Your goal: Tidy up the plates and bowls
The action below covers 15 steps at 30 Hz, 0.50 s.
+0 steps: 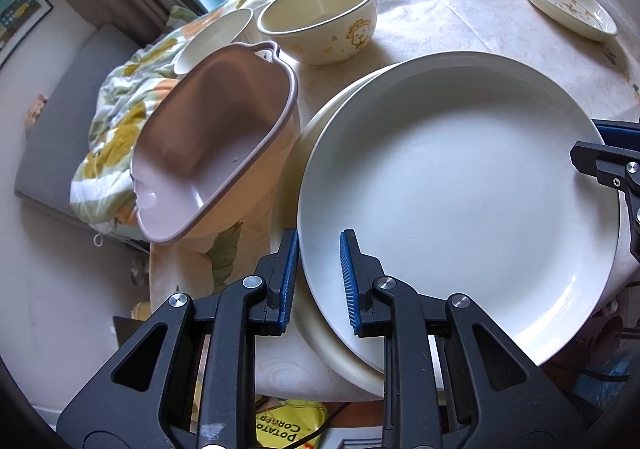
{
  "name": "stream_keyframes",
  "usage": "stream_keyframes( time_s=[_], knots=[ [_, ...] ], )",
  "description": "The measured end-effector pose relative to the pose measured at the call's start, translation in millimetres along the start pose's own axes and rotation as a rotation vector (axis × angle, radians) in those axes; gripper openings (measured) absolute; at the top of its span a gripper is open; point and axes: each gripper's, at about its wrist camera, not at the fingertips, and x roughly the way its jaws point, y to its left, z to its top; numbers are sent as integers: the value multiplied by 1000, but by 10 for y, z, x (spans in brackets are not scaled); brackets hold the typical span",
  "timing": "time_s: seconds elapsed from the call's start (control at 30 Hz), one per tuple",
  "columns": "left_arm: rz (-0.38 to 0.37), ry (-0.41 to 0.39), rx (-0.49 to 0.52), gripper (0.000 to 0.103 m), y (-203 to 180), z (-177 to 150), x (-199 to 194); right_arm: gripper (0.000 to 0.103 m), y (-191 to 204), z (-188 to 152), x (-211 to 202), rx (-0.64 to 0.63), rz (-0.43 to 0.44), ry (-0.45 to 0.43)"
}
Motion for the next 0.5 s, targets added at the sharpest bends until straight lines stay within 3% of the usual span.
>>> stream_keyframes(
  time_s=[0.23,0.5],
  knots=[
    [44,-4,13,19,-41,-17,-48,14,5,-8,1,-1,-3,3],
    [21,-6,-2,19,-7,-26,-56,14,1,-12,0,4,0,4]
  ],
)
